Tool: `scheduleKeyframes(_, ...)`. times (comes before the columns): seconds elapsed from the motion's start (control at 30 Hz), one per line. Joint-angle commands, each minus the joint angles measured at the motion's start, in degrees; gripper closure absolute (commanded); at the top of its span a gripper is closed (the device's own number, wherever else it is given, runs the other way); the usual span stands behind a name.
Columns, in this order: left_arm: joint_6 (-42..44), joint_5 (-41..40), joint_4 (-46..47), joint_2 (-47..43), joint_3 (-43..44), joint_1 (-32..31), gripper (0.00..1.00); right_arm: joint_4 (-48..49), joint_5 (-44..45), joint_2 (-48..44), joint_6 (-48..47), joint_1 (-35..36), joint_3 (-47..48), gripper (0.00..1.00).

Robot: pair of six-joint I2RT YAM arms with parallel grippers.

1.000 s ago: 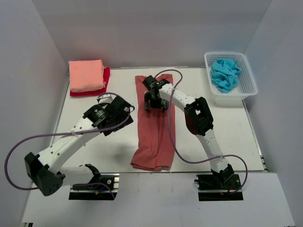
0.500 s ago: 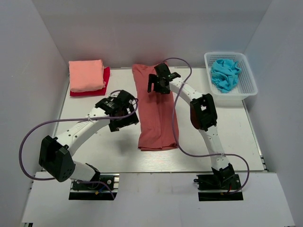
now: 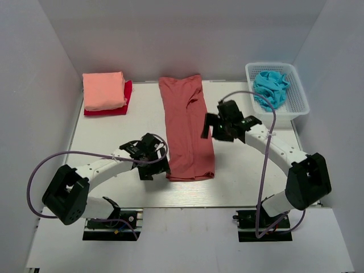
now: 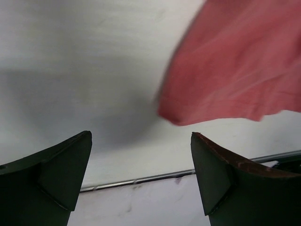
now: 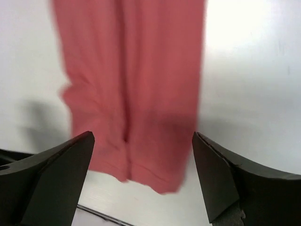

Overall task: Fold and stack the t-shirts
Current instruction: Grab the bottom of the folded rectangular tshirt with both arms

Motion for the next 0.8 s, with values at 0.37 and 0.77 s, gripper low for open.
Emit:
scheduleKeyframes(0.37,1.5,2.83,17.75,5.07,-2.51,-4.49,0.35,-6.16,-7.8,-1.07,4.04,-0.72,-20.6,0.15)
scheduleKeyframes(0.77,0.63,-0.51,9.33,14.12,4.78,-9.59,0.78,-3.25,-16.32,0.35,4.04,-0.72,-24.91,0.71)
